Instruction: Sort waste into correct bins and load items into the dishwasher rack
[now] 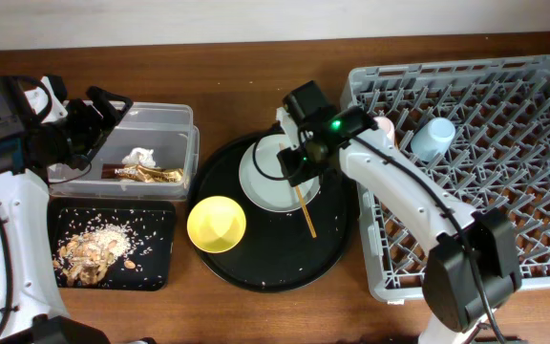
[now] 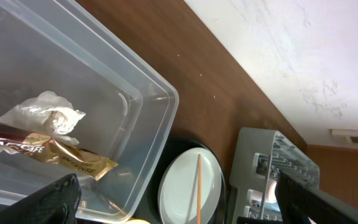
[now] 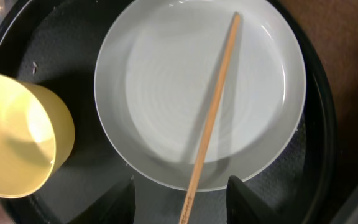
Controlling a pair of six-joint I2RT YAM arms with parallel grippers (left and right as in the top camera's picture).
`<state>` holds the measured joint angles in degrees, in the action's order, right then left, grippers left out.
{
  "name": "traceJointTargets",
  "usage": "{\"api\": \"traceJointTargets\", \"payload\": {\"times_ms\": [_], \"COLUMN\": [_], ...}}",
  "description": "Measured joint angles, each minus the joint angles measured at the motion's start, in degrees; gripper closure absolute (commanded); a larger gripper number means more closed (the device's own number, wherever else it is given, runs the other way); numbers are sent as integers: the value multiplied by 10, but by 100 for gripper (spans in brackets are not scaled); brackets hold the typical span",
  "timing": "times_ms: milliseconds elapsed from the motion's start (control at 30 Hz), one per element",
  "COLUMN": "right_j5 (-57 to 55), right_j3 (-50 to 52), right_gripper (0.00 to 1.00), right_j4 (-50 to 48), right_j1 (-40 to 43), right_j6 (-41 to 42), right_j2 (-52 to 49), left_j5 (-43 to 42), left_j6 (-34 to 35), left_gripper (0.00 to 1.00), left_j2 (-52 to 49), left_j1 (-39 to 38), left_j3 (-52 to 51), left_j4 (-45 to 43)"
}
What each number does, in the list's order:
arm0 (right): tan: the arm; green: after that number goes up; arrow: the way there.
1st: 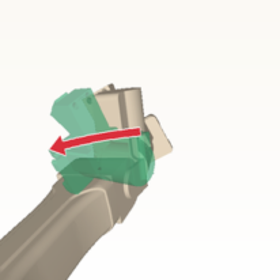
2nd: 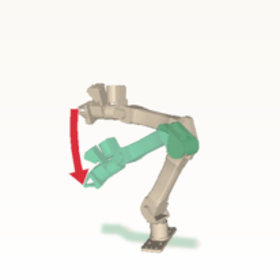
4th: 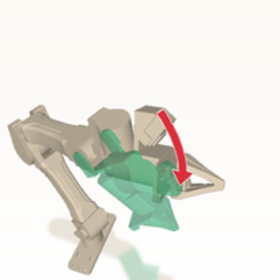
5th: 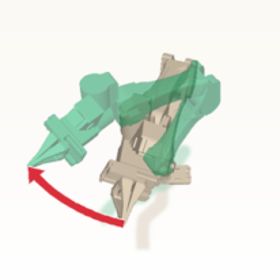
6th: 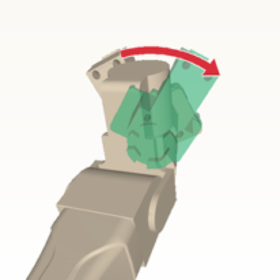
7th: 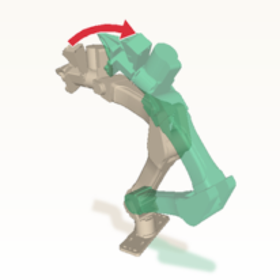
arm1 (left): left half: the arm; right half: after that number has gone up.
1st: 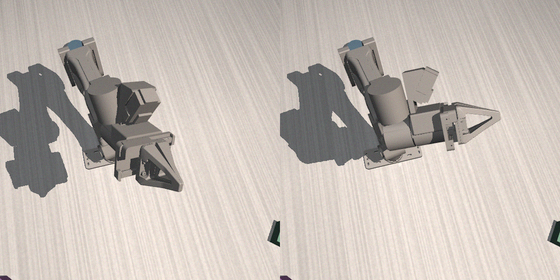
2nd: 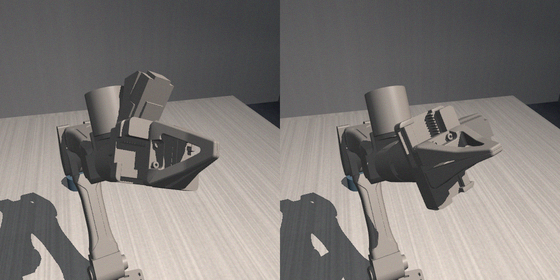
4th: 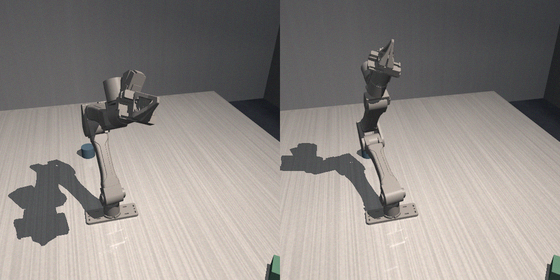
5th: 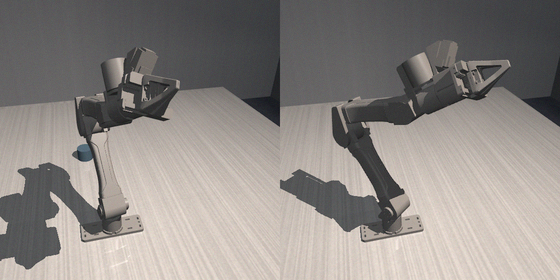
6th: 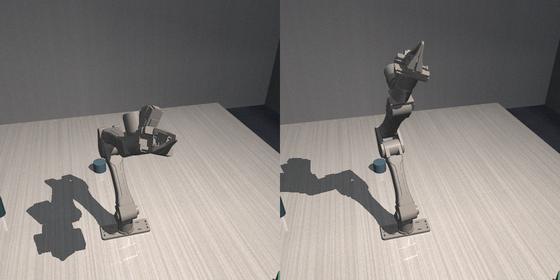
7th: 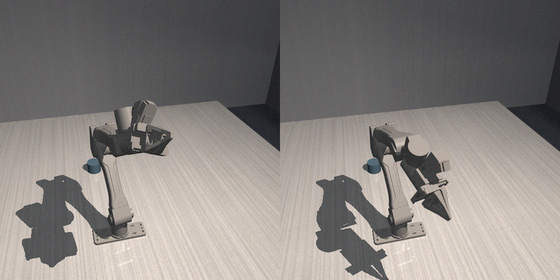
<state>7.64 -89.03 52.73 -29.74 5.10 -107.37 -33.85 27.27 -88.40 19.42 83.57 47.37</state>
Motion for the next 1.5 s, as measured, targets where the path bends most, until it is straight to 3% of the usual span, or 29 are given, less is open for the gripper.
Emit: {"api": "traceJointTargets", "payload": {"times_ms": [200,300,333,533,633,767,900,1000,1200,1333,1400,1500], "right_j5": [-36,-38,-38,-38,-38,-43,-51,-52,-52,-52,-52,-52], "right_j3": [0,1,1,0,-14,-152,-169,-169,-169,-169,-169,-169], "right_gripper": [55,65,81,96,96,96,96,96,96,94,83,81], "right_j4": [-24,-22,-20,-7,32,166,235,242,239,238,237,237], "right_j1": [-11,-11,-11,-11,-11,-2,108,201,300,311,312,312], "right_j6": [9,10,9,9,9,9,-13,-49,-68,-73,-73,-79], "right_j2": [-108,-131,-132,-136,-137,-115,-86,-86,-86,-86,-86,-86], "left_j5": [0,0,0,0,0,0,0,0,0,0,0,0], "left_j6": [0,0,0,0,0,0,0,0,0,0,0,0], "left_gripper": [1,1,1,1,1,1,1,1,1,1,1,1], "left_j2": [0,0,0,0,0,0,0,0,0,0,0,0], "left_j1": [0,0,0,0,0,0,0,0,0,0,0,0], "left_j3": [0,0,0,0,0,0,0,0,0,0,0,0], "left_j4": [0,0,0,0,0,0,0,0,0,0,0,0]}}
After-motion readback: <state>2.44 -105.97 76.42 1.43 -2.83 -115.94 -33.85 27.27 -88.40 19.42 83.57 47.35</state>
